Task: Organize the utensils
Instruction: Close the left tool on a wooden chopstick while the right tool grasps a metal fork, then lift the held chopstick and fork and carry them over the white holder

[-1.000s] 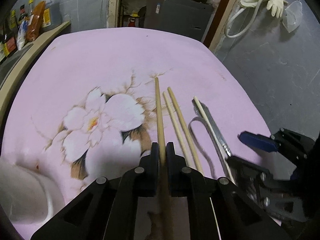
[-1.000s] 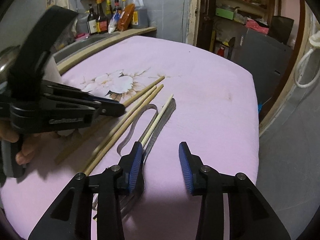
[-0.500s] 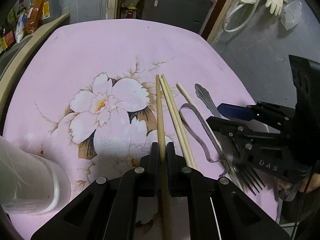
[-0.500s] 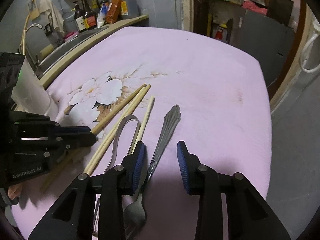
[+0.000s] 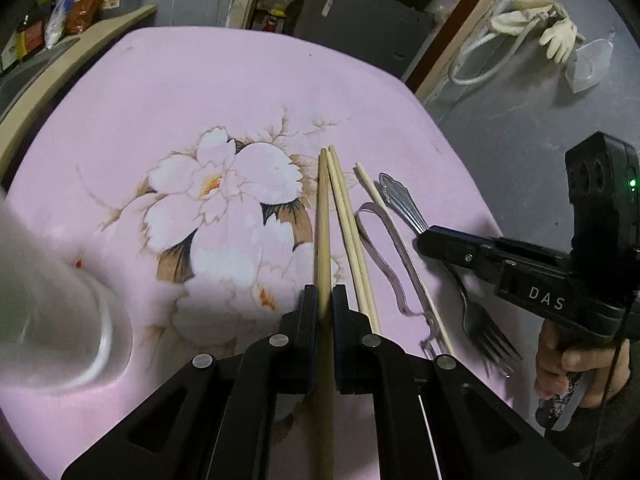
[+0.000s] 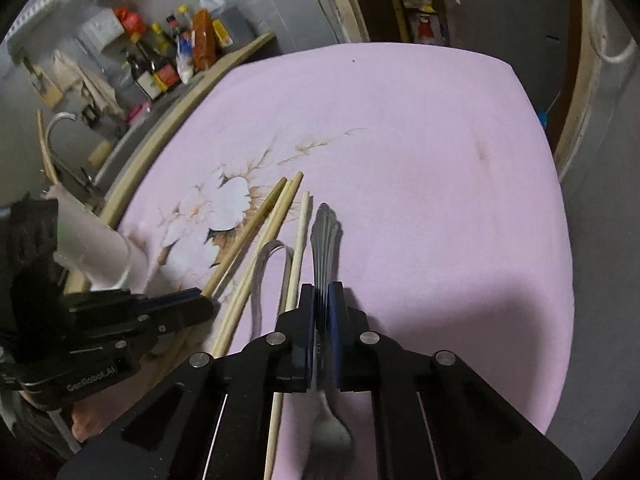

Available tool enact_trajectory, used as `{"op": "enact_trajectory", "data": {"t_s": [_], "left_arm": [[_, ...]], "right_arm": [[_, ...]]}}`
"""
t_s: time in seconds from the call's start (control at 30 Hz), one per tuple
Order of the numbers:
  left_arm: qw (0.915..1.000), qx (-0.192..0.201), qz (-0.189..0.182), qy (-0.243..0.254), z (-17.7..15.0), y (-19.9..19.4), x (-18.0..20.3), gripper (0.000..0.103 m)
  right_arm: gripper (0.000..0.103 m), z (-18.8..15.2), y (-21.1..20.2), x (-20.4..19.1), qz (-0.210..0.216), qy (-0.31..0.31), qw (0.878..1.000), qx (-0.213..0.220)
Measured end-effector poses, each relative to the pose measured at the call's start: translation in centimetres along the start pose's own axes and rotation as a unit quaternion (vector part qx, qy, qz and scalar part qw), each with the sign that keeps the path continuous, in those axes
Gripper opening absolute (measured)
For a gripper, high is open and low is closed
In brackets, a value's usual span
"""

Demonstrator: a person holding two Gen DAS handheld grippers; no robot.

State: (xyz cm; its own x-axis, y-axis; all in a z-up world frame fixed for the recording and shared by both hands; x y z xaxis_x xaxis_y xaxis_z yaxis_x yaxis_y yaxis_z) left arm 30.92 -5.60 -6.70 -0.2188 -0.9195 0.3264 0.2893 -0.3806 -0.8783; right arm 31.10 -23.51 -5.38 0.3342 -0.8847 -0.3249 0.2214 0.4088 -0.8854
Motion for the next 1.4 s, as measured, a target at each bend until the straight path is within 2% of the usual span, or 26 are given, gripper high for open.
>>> {"op": "enact_trajectory", "data": {"t_s": [0.1,0.2,0.3,0.4,0.47,0.57,0.8,1.13,1.27,1.4], "left_arm": [[0.9999,0.011,0.003,0.003,-1.1,-0.9,0.1,0.005],[0.9995,0.033,0.003,0.003,-2.0,-2.1,0.3,0.005],[0.9974,0.072,-0.004,0.005,-2.9,-3.3,0.6,0.005],[0.9909,0.134,-0.016,-0.005,-3.6,-4.9,0.4,0.005],[0.9884,0.15,-0.021,-0.01,-3.8,-5.3,0.4,0.005],[0.9858,0.167,-0.012,-0.01,-4.1,-5.5,0.6,0.005],[0.9774,0.21,-0.023,0.002,-5.9,-6.6,0.7,0.005],[0.9692,0.243,-0.027,0.024,-6.2,-7.4,1.7,0.005],[0.9678,0.248,-0.026,0.031,-6.1,-7.4,1.9,0.005],[0.9603,0.275,-0.029,0.034,-6.3,-8.5,2.2,0.005]], "right_arm": [[0.005,-1.1,-0.7,-0.4,0.008,-0.002,1.0,0.022],[0.005,-2.0,-1.6,-1.5,-0.001,-0.022,0.998,0.052],[0.005,-3.5,-3.0,-2.7,-0.016,-0.047,0.994,0.099],[0.005,-5.1,-4.2,-4.3,-0.04,-0.08,0.985,0.149],[0.004,-5.8,-4.7,-5.2,-0.052,-0.095,0.979,0.173],[0.004,-6.7,-4.8,-6.0,-0.067,-0.112,0.972,0.196],[0.004,-8.3,-5.6,-7.2,-0.1,-0.14,0.955,0.243],[0.0,-10.1,-7.0,-9.1,-0.156,-0.175,0.921,0.311],[0.0,-10.3,-7.0,-9.2,-0.164,-0.177,0.918,0.315],[0.0,-10.8,-7.8,-9.2,-0.17,-0.175,0.909,0.337]]}}
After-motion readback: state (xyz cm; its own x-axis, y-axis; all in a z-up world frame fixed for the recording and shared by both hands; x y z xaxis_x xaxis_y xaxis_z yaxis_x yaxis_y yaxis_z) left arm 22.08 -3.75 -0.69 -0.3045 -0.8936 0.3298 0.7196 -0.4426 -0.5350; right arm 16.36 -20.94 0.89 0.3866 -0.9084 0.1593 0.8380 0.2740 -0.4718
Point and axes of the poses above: each gripper's, at about its wrist camera, not at the fingertips, and y roughly the way its jaws point, x to its right, z to its top, the point moved 3 cm from there along y, roughly the way its jaws point, and after that the axes turned 8 degrees about -x, right-handed, at the moved point
